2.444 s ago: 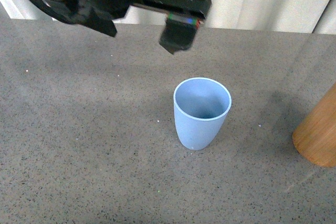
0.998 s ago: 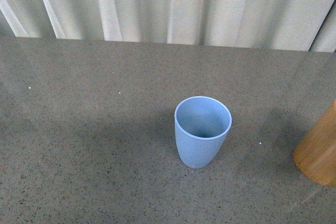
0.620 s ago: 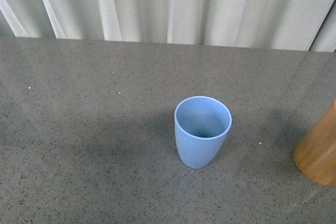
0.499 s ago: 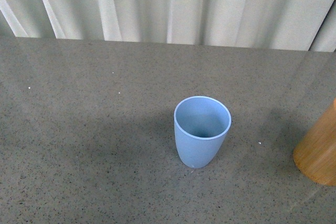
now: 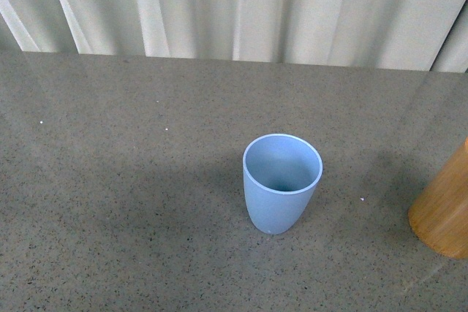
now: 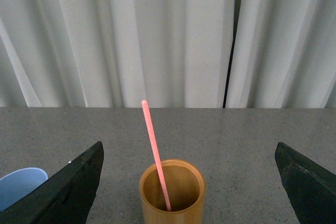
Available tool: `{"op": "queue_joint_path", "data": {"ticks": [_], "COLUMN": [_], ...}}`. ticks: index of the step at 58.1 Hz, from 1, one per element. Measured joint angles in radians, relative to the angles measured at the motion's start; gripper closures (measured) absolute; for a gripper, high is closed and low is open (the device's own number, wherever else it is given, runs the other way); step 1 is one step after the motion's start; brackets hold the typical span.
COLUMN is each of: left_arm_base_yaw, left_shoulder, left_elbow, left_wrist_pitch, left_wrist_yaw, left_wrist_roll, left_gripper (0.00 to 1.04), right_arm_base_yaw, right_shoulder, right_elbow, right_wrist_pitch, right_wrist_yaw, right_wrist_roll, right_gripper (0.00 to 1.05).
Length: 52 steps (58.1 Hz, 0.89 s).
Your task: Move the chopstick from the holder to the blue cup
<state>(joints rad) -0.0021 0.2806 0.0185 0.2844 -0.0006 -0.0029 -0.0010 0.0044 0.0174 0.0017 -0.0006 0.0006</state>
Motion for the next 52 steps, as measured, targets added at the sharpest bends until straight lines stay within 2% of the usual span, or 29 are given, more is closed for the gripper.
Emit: {"op": "queue_joint_path", "data": {"ticks": [23,25,29,39,45,52], "left_arm_base_yaw": [0.0,0.0,0.0,0.0,0.0,0.0], "left_shoulder": [-0.105,-0.124,-0.237,-0.277,-0.277,-0.277], "left_elbow": [0.0,0.0,0.0,0.0,0.0,0.0], "left_wrist_pitch": [-0.105,-0.124,-0.271,-0.284,-0.284,-0.284], "left_wrist_yaw": [0.0,0.0,0.0,0.0,0.0,0.0], "left_wrist_roll": [0.0,0.0,0.0,-0.002,-0.001,-0.001], "left_gripper": [1.01,1.01,1.01,1.0,0.74,0.51], "right_arm_base_yaw": [0.0,0.0,0.0,0.0,0.0,0.0], "right_shoulder": [0.0,0.0,0.0,0.0,0.0,0.0], "right_elbow": [0.0,0.0,0.0,0.0,0.0,0.0], "right_wrist_pitch": [0.0,0.0,0.0,0.0,0.0,0.0], "right_wrist_yaw": [0.0,0.0,0.0,0.0,0.0,0.0], "right_wrist_roll": [0.0,0.0,0.0,0.0,0.0,0.0], "right_gripper": [0.1,0.1,0.1,0.1,0.1,0.1]}}
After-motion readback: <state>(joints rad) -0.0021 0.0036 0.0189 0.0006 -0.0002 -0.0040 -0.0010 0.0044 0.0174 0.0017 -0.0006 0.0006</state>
